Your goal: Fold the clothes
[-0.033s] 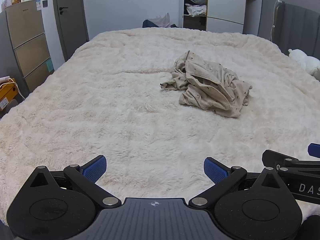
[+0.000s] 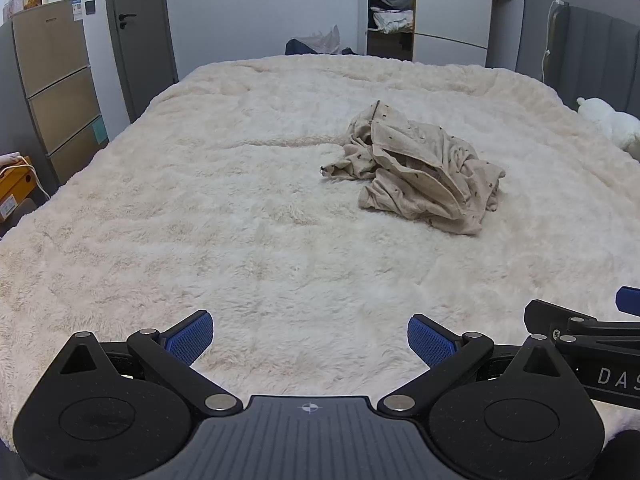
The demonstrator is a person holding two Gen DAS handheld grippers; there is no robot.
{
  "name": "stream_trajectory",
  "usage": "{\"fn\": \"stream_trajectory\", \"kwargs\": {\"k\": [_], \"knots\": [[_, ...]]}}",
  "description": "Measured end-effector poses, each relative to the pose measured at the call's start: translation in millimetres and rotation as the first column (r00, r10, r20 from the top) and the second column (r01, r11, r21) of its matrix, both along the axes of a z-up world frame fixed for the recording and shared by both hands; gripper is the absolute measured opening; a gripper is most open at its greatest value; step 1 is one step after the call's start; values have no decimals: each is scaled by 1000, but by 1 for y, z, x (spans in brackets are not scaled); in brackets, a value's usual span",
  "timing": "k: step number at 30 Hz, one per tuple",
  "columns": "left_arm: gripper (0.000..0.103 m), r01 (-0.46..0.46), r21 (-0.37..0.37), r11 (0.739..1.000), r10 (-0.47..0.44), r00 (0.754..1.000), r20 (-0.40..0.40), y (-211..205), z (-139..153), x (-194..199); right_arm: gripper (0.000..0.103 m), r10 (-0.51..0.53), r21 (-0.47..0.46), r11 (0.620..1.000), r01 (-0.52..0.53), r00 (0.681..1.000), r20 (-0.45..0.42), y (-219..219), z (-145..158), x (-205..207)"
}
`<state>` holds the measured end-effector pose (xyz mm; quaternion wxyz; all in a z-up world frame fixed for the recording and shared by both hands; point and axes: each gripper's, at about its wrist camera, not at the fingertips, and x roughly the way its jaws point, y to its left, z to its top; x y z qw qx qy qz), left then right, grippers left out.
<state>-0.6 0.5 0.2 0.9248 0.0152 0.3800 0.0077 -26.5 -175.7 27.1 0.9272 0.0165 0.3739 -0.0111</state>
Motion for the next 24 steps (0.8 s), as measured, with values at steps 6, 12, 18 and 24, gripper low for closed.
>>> {"fn": "stream_trajectory", "kwargs": {"k": [6, 12, 18, 24], "knots": [[103, -4, -1, 1000, 4, 1000, 2, 2, 1, -3, 103, -1, 0, 1000, 1, 1000, -2, -1, -3, 1], [103, -3, 9, 1000, 3, 1000, -7, 1, -1, 1, 103, -1, 0, 1000, 1, 1000, -4, -1, -6, 3], [103, -10, 16, 1000, 10, 1000, -6, -2, -1, 3, 103, -2, 0, 1000, 2, 1000, -5, -1, -7, 4], [103, -12, 15, 1000, 12, 1000, 5, -2, 1, 2, 103, -2, 2, 1000, 2, 1000, -1, -2, -3, 3]]}}
